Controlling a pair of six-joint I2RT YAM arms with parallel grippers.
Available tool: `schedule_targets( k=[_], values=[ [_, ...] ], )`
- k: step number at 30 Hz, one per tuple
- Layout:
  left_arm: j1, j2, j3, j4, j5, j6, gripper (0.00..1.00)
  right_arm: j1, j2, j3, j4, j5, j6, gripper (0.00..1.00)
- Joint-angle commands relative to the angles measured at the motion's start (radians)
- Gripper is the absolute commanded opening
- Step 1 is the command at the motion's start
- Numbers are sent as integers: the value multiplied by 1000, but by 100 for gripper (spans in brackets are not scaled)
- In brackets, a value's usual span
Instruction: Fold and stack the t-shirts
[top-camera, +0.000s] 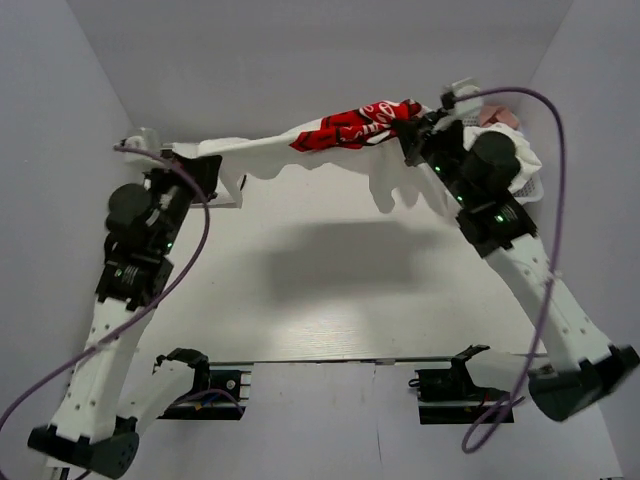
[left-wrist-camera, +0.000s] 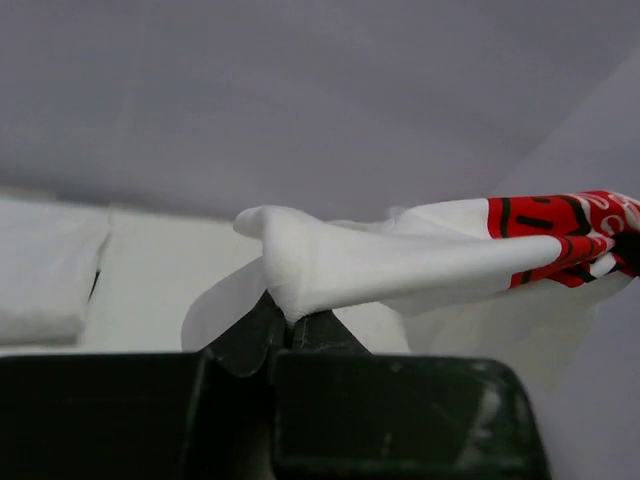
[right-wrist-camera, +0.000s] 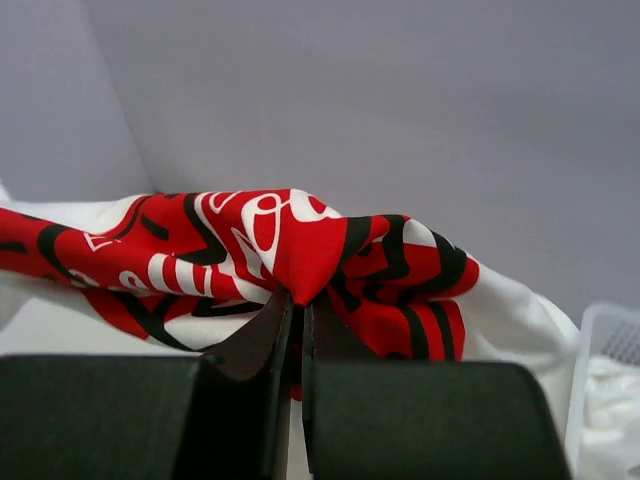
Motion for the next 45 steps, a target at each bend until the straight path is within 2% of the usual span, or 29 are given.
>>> schedule_targets(
  k=[1,4,6,11,14,16,18,19,20,22,23,24,25,27,34,35,39,45],
  values=[
    [1,-116,70,15,74,59,0,1,-189,13,-26,-46,1,0],
    [10,-179,70,15,94,59,0,0,-283,14,-75,-42,30,0],
    [10,-179,70,6,94,45,0,3,-291,40,-141,-8,47,0],
    [10,-79,70,-72,2,-13,0,-6,-184,56,-187,127,55,0],
    [10,-6,30,-119,-96,-49,0,-11,39,80,-203,213,36,0],
    [21,100,16,-168,-158,-73,0,-23,164,94,-221,222,25,0],
    [21,183,-14,-190,-208,-102,0,-36,287,100,-224,182,21,0],
    [21,276,-23,-208,-217,-113,0,-55,381,114,-218,164,13,0],
    [21,328,-24,-221,-240,-127,0,-59,466,120,-217,93,-7,0],
    [32,437,-24,-263,-263,-151,9,-77,547,195,-264,55,-7,13],
    [32,541,17,-320,-276,-164,20,-83,657,226,-285,52,-1,20],
    [32,586,41,-346,-288,-173,57,-89,684,278,-307,61,7,34],
    [32,623,64,-372,-288,-173,73,-94,703,316,-333,60,10,87],
    [32,680,96,-405,-300,-185,99,-100,724,330,-368,66,15,88],
    [32,640,-13,-302,-239,-185,100,-85,525,50,-263,-30,36,90],
    [32,640,-30,-302,-239,-185,100,-71,504,-28,-238,-40,48,90],
    [41,663,-88,-293,-250,-210,100,1,410,-171,-194,-89,65,90],
    [70,699,-165,-215,-166,-219,100,131,497,-136,-240,-11,53,90]
  ],
)
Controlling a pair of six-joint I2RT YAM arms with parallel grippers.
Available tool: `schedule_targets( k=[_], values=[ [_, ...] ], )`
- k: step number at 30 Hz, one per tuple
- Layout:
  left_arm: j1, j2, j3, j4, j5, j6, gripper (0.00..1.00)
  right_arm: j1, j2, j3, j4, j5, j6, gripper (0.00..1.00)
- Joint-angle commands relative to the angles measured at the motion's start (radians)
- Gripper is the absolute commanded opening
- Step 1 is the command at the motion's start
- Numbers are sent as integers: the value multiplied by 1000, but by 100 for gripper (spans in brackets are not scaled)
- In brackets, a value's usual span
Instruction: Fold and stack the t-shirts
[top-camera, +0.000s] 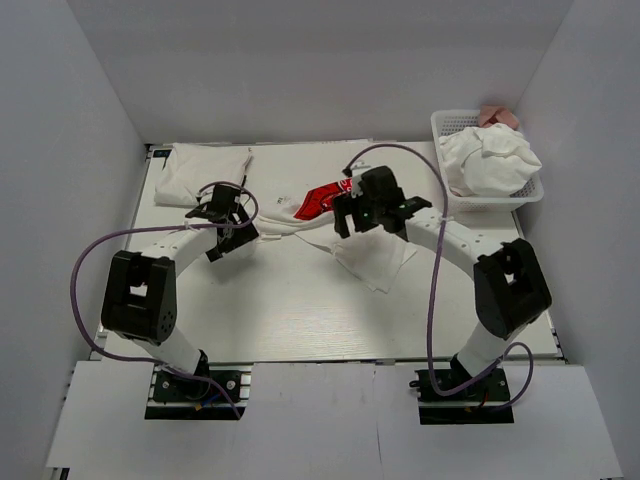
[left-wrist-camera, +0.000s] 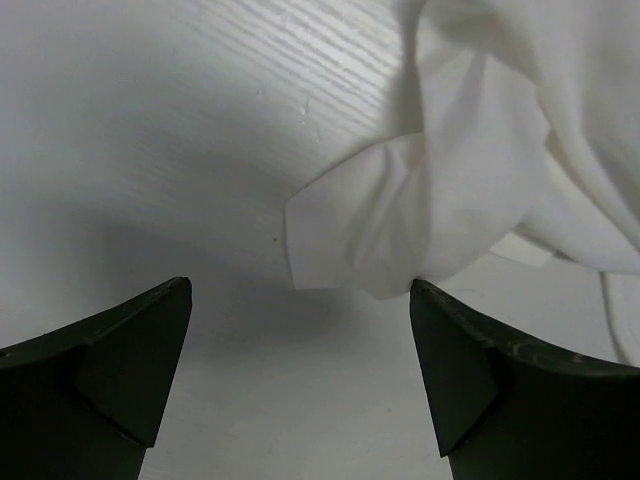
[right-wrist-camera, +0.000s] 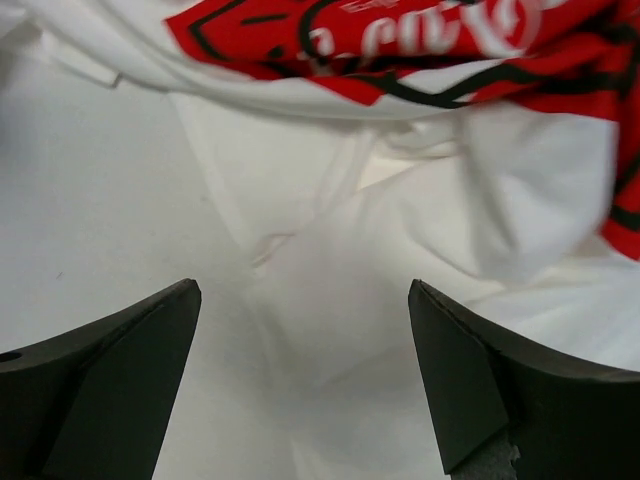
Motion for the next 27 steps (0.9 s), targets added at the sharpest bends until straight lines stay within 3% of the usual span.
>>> schedule_targets(
  k=[1,6,9,10,11,13,14,15,17,23,27],
  values=[
    [22,23,-19,73,59,-14,100,54,69,23,7,28,8,90],
    [51,114,-1,93,100,-14,100,109,171,46,-35,208,43,90],
    [60,152,9,93,137,-3,82,111,201,42,-39,355,98,90],
    [60,165,9,122,146,8,65,108,202,38,-32,389,115,90],
    [60,165,9,135,146,17,55,109,200,35,-32,405,122,86],
    [60,165,9,135,146,17,26,106,188,17,-1,426,139,65],
    [60,165,18,144,146,17,0,108,153,8,14,436,139,49],
    [60,165,28,144,157,17,0,106,140,-13,27,442,152,18],
    [60,130,38,156,157,29,0,105,62,-44,82,442,165,2],
    [40,-106,-7,297,148,49,0,99,-193,-139,133,475,176,0],
    [40,-283,-7,308,85,49,0,91,-350,-172,111,595,147,0]
  ],
)
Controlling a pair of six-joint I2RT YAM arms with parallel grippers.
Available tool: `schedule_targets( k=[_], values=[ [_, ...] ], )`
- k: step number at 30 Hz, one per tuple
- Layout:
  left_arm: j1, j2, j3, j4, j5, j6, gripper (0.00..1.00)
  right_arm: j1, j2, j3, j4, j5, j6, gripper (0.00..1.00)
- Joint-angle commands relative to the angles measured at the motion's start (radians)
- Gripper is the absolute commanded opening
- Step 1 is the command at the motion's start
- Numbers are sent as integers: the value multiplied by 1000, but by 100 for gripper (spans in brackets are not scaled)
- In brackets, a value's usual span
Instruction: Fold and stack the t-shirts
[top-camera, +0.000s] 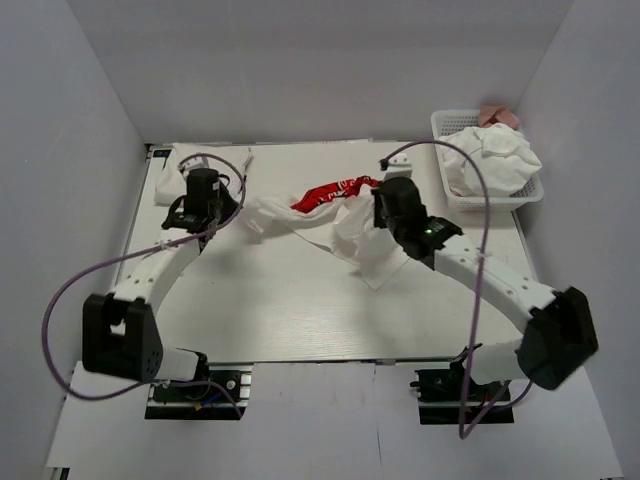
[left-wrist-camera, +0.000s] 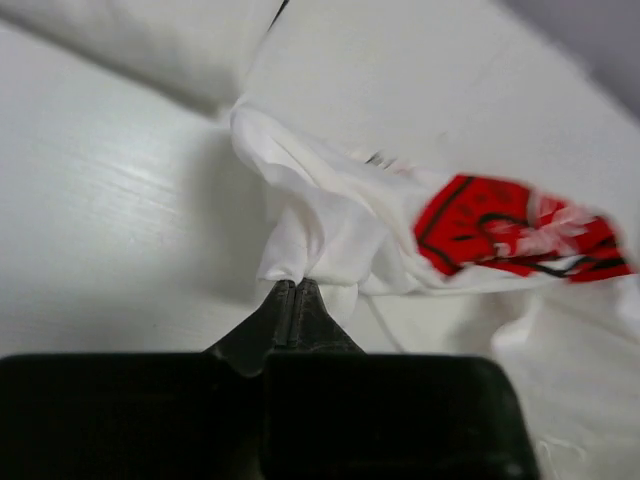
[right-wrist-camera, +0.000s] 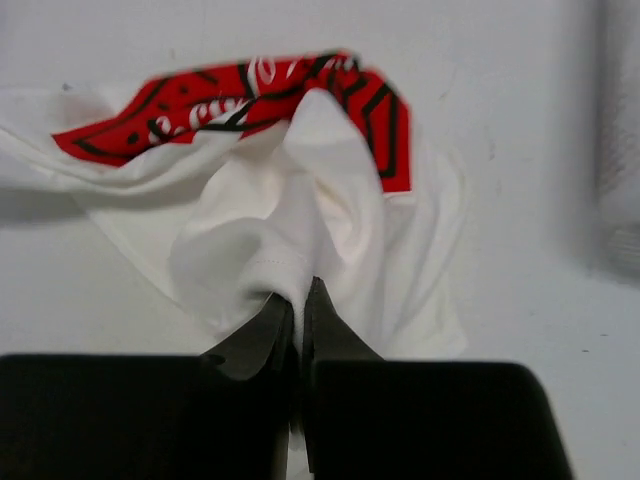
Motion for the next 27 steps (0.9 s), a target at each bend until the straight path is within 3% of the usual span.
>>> schedule_targets(
  k=[1,2,4,9,11,15,19,24,27],
  values=[
    [-3,-214,10,75,-65,-1,0,-4,-137,-30,50,187,1,0],
    [-3,-251,10,75,-90,-1,0,-6,-248,-39,44,221,7,0],
    [-3,-326,20,75,-111,-1,0,-9,-308,-52,45,337,6,0],
    [-3,-547,83,64,-154,11,0,-9,-530,-40,110,439,-83,0],
    [-3,-593,129,54,-165,33,0,-10,-631,-18,119,407,-111,0],
    [-3,-676,221,54,-130,68,0,-12,-742,59,105,194,-166,0],
    [-3,-696,399,2,-95,93,0,-7,-791,267,-29,-27,-182,0],
    [8,-705,592,-17,-55,137,0,-9,-819,396,-93,-98,-160,0],
    [8,-692,661,-17,-55,151,0,-12,-814,410,-123,-60,-162,0]
  ],
)
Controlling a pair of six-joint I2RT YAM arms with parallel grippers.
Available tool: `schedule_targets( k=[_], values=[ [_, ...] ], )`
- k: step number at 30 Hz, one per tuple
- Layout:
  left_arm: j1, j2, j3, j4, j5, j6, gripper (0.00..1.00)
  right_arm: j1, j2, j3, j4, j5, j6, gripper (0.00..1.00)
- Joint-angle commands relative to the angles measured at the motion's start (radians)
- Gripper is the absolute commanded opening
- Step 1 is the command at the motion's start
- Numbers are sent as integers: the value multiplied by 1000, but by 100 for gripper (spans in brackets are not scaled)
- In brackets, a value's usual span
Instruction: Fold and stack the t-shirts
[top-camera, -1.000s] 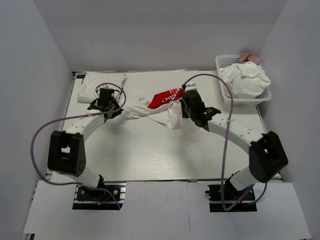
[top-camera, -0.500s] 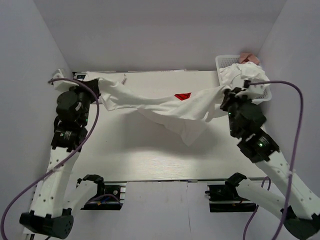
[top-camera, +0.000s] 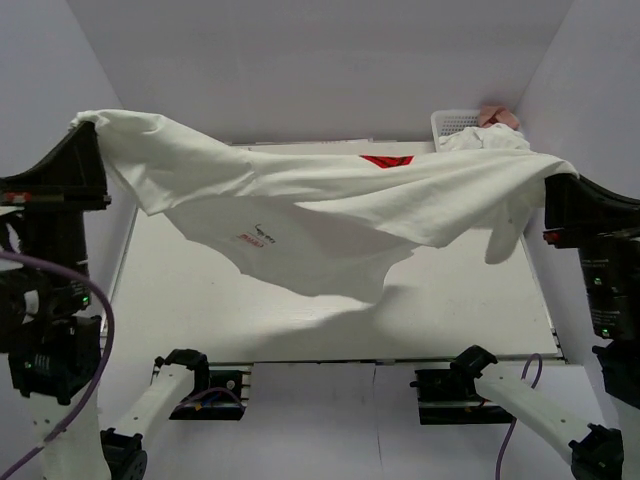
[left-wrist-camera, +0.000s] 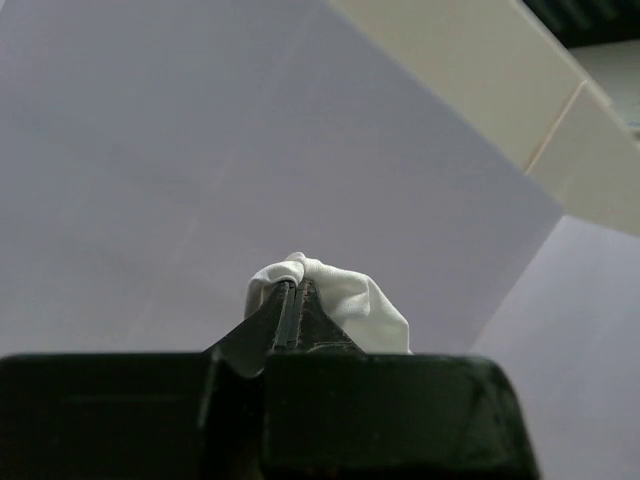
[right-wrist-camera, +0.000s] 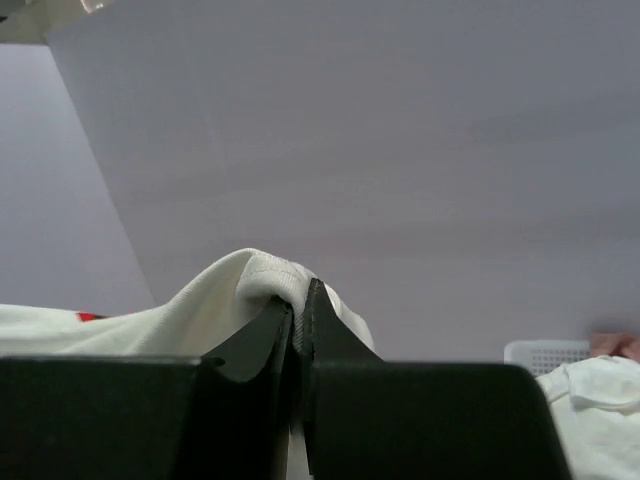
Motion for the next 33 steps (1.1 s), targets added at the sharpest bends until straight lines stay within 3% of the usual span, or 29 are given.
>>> schedule_targets(
  k=[1,7,10,15,18,19,20,21,23,25,26,27,28,33],
  values=[
    [7,18,73,-12,21,41,0,0,20,17,-42,-6,-11,0],
    [7,166,79,-46,-109,32,0,3,126,-100,-13,343,32,0],
    [-2,306,32,-80,-213,11,0,0,214,-230,4,511,145,0],
    [8,559,-79,-80,-241,-11,0,-75,372,-490,-12,504,294,0],
    [18,779,-113,-57,-223,-22,0,-170,543,-602,35,322,348,0],
    [18,841,-87,-68,-212,-22,0,-190,681,-611,66,262,340,0],
    [18,902,-61,-86,-201,-22,6,-229,733,-609,83,225,322,0],
    [18,1017,13,-148,-187,-22,15,-241,785,-554,17,214,352,18],
    [18,1102,87,-222,-160,-22,42,-257,951,-452,-74,205,358,31],
    [7,1139,107,-243,-149,-22,52,-254,1042,-358,-125,209,313,45],
    [7,1124,84,-218,-149,-10,66,-253,1054,-345,-133,220,282,82],
    [-2,1101,15,-191,-137,3,87,-251,1064,-324,-141,222,283,90],
    [-2,1073,-26,-154,-97,15,100,-248,1075,-327,-151,219,285,90],
    [-2,876,-255,-23,26,15,100,-244,1026,-376,-130,159,283,90]
  ],
)
